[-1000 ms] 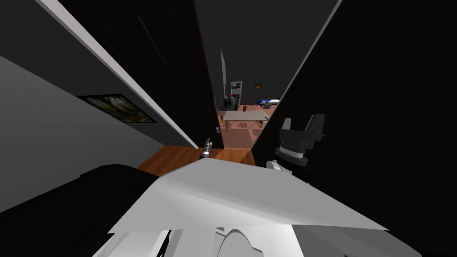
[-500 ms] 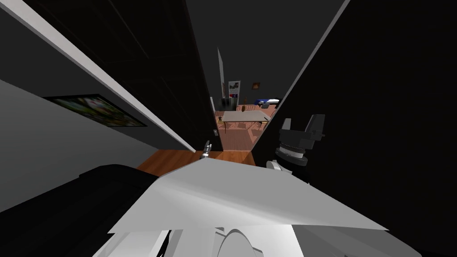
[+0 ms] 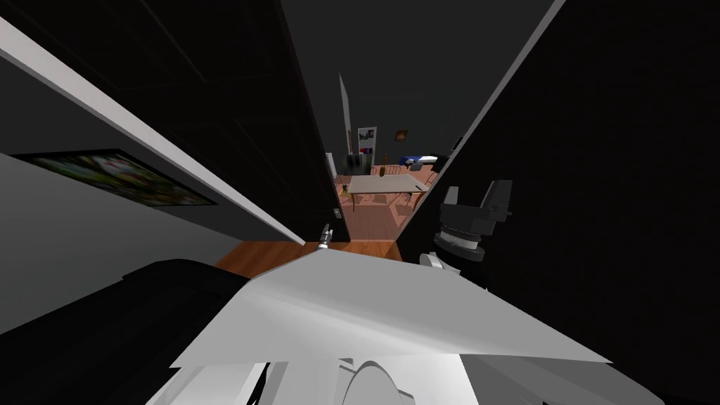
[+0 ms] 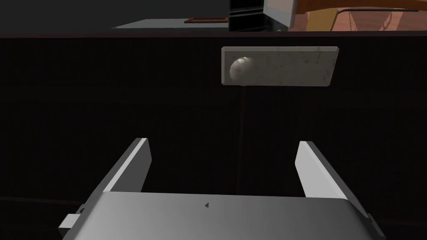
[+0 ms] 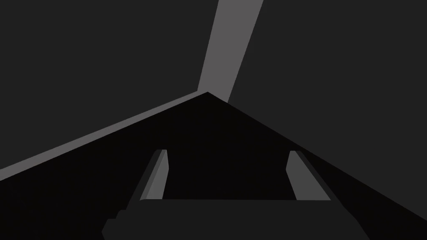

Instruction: Pull the door open

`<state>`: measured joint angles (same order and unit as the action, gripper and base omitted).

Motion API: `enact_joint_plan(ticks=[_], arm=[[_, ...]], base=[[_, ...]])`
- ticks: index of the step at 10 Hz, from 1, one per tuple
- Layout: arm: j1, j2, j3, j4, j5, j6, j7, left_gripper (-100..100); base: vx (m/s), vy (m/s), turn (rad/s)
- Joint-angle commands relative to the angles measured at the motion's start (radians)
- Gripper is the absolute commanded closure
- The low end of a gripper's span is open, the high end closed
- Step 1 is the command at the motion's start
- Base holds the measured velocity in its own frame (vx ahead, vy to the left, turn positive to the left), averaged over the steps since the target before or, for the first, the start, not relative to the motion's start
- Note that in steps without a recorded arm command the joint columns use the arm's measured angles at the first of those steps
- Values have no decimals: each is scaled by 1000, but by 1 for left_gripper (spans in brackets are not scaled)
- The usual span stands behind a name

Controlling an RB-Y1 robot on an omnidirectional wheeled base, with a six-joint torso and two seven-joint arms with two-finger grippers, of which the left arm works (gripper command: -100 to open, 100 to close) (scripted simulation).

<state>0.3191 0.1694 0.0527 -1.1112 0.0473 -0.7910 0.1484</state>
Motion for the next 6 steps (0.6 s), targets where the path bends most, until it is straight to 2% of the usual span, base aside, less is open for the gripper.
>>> enact_joint_plan(ticks=[1, 3, 4, 6], arm=[[-6, 2, 3, 34, 3, -8, 6, -100], [-11, 3, 5, 63, 6, -13, 10, -100], [-7, 3, 4, 49, 5, -9, 8, -100], [-18, 15, 19, 77, 15, -19, 17, -100]], base=[[129, 25, -44], [118, 30, -45], [42, 13, -7], [175, 20, -99]])
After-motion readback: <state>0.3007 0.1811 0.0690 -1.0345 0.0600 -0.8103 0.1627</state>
